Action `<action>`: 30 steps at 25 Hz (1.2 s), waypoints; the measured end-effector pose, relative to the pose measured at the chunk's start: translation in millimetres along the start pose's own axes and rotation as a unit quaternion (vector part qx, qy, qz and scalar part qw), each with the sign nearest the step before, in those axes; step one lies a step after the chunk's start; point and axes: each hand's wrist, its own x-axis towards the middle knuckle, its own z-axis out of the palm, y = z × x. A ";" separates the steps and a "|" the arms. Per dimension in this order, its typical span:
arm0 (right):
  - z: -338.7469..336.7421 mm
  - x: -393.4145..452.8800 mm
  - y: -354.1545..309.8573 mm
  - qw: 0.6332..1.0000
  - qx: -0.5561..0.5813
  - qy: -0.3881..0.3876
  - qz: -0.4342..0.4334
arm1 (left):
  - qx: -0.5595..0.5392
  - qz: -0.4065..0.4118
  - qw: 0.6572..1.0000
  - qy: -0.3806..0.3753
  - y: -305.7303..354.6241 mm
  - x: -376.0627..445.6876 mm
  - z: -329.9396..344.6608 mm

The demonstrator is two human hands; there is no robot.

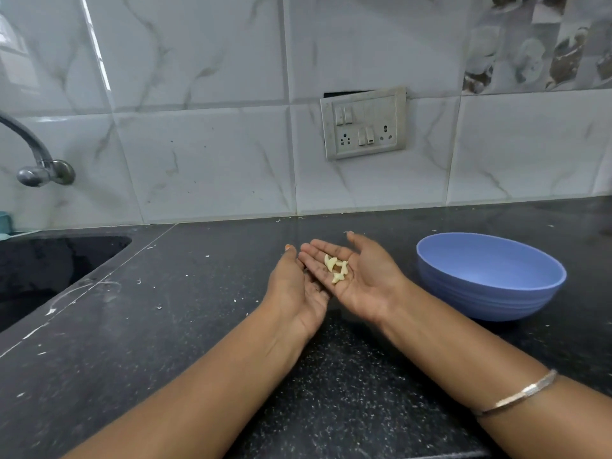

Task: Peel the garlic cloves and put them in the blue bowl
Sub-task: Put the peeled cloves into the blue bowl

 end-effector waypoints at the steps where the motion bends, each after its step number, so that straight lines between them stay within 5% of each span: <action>1: -0.3 1.0 0.6 1.000 0.003 0.002 0.004 | -0.013 -0.002 1.000 0.010 -0.1 1.7 -0.7; 9: -2.0 -1.4 0.5 0.999 0.017 -0.009 0.036 | -0.065 -0.038 0.997 0.000 6.4 0.4 -7.5; 30: 73.6 -29.2 -22.7 0.993 0.079 0.030 0.079 | 0.005 -0.142 0.989 0.041 94.5 -31.4 39.0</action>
